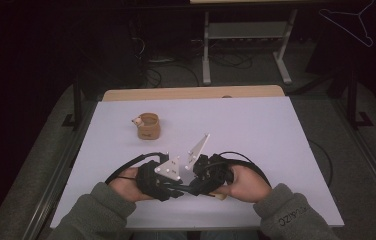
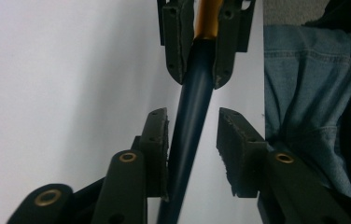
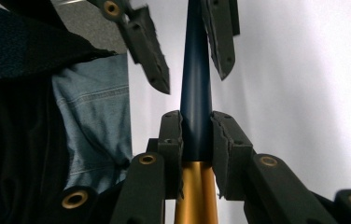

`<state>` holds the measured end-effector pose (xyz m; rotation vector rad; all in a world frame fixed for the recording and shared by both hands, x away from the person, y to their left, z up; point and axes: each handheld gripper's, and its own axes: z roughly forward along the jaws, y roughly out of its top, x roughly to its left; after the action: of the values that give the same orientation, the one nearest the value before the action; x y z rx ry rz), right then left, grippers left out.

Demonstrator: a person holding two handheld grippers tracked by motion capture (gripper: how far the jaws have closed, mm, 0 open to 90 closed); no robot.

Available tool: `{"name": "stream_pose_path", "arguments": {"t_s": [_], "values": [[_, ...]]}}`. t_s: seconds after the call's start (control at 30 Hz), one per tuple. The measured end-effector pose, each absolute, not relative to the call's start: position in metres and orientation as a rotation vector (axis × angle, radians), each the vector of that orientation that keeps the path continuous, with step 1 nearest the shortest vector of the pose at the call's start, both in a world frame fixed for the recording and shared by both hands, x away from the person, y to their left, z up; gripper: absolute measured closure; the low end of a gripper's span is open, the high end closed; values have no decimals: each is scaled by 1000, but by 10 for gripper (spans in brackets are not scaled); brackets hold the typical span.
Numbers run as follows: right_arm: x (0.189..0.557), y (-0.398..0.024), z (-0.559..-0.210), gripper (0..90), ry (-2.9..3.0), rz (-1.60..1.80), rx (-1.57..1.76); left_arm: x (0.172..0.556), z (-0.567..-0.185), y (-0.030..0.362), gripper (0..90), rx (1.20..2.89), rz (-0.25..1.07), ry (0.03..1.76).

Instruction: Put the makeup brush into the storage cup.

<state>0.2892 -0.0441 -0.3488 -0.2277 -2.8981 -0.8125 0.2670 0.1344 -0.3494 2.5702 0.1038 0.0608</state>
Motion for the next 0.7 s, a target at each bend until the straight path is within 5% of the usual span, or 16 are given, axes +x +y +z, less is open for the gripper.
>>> {"name": "stream_pose_path", "arguments": {"t_s": [0.5,0.7], "values": [[288,-43,-350,718,-2878,-850,-122,260,-354,137,774,2575,68,25],[293,-50,-345,628,-2884,-941,-218,263,-356,145,777,2552,118,115]]}}
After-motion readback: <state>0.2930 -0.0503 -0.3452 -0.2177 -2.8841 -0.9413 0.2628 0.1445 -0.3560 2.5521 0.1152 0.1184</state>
